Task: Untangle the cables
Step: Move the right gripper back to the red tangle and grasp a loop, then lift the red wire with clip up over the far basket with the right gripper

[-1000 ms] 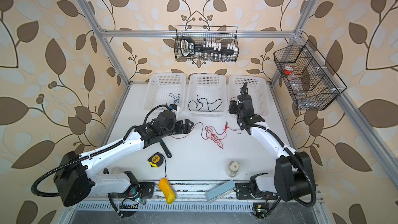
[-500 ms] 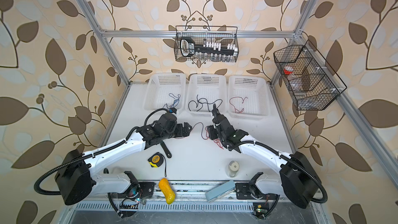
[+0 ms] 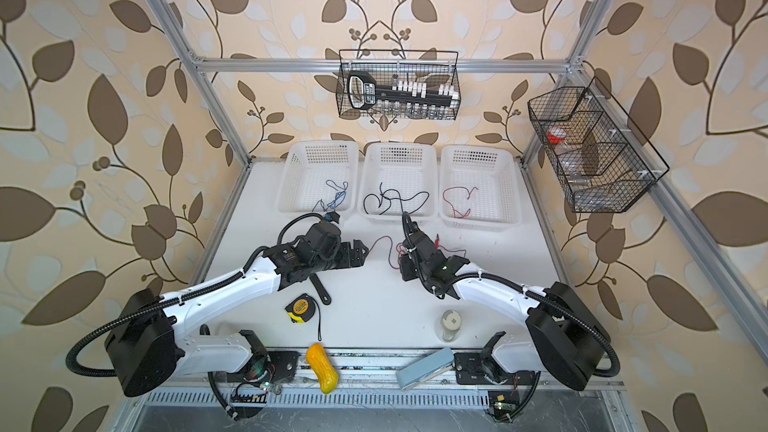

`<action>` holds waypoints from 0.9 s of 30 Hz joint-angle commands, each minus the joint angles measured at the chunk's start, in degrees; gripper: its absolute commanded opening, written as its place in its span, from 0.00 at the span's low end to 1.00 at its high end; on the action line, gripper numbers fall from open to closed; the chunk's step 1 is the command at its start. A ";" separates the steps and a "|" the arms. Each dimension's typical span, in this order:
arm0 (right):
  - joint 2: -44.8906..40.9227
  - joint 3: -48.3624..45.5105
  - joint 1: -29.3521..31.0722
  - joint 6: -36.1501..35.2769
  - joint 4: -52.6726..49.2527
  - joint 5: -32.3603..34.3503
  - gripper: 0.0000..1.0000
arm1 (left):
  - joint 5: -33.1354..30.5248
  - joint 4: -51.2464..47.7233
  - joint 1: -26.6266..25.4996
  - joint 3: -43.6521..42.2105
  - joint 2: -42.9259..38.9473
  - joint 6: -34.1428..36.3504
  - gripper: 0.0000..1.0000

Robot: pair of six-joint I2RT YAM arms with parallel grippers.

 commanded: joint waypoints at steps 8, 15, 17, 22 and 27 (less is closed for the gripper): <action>9.89 4.33 -1.63 -0.32 4.43 -1.30 0.26 | -2.56 4.16 -0.35 -0.79 -1.67 1.06 0.98; 15.67 7.21 -1.74 -0.52 5.47 -2.99 0.12 | -3.53 4.34 -0.32 -0.35 -1.74 3.04 0.98; 16.28 7.69 -1.69 -0.72 5.29 -3.00 0.06 | -3.62 5.23 -0.32 -0.65 -1.69 3.12 0.98; 11.73 7.92 -0.79 -2.68 3.73 -2.82 0.00 | -3.55 5.73 -0.39 -0.67 -1.68 3.65 0.98; -0.15 7.94 0.28 -6.53 1.88 -3.82 0.00 | -3.68 5.67 -0.32 -0.23 -2.76 4.41 0.98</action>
